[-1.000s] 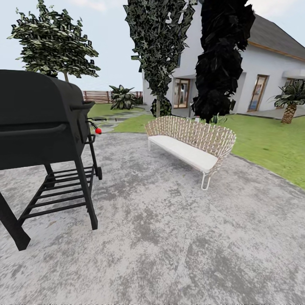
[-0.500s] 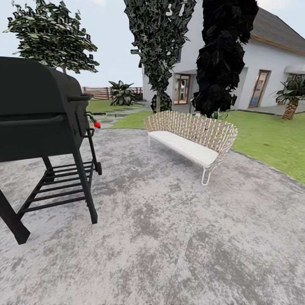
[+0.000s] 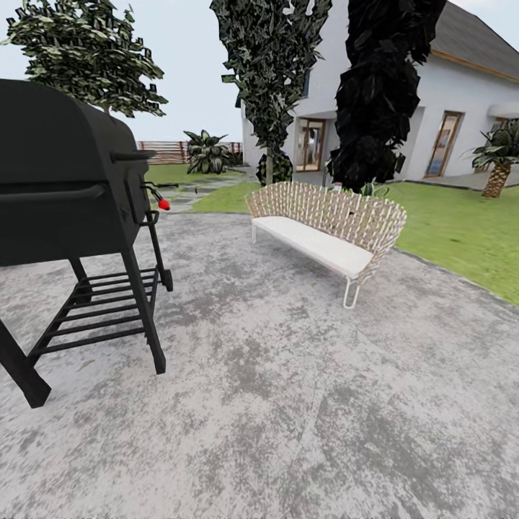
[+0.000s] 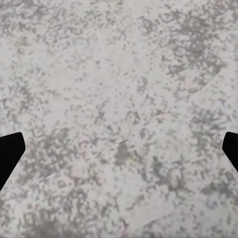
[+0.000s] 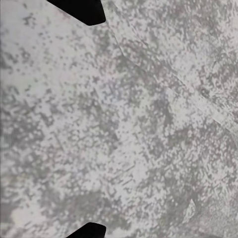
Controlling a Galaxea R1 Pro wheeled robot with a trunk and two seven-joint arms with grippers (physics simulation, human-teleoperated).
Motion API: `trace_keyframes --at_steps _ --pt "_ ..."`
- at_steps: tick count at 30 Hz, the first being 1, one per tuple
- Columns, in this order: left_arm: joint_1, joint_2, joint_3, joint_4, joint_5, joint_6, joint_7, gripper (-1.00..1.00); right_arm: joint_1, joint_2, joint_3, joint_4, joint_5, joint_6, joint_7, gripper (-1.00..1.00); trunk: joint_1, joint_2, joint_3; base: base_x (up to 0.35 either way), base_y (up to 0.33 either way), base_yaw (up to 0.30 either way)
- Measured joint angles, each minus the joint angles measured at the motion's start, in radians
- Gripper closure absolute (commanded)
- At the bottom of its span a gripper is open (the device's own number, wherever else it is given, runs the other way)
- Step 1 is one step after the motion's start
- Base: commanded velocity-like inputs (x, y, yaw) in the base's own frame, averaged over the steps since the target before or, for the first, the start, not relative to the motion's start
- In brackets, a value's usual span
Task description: In the garden, pick up the pesticide atomizer on the floor and spray pesticide onto both trees until each tree trunk is fully covered.
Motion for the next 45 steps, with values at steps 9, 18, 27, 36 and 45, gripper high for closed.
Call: trace_keyframes --at_steps 9,18,27,36,45 --pt "0.000 0.002 0.001 0.000 0.001 -0.001 0.001 -1.00 0.000 0.000 0.000 0.000 0.001 0.001 0.000 -1.00 -0.001 0.000 -0.001 0.276 -0.010 0.000" --pt "0.000 0.006 0.001 0.001 0.001 -0.001 0.001 -1.00 0.000 0.000 0.000 0.001 0.001 0.000 0.000 -1.00 -0.001 0.000 -0.001 0.328 -0.125 0.000" --pt "0.000 0.013 0.001 0.000 0.001 -0.001 0.001 -1.00 0.000 0.000 0.000 0.000 0.001 0.000 0.001 -1.00 -0.001 0.000 -0.001 0.311 -0.149 0.000" --pt "0.000 0.024 0.002 0.002 0.002 -0.001 0.001 -1.00 0.000 0.000 0.000 0.000 0.001 0.001 0.002 -1.00 -0.001 0.000 -0.001 0.338 -0.007 0.000" --pt "0.000 0.024 0.002 0.002 0.001 -0.001 0.001 -1.00 0.000 0.000 0.002 0.000 0.001 0.002 0.002 -1.00 -0.001 0.000 -0.001 0.339 0.000 0.000"
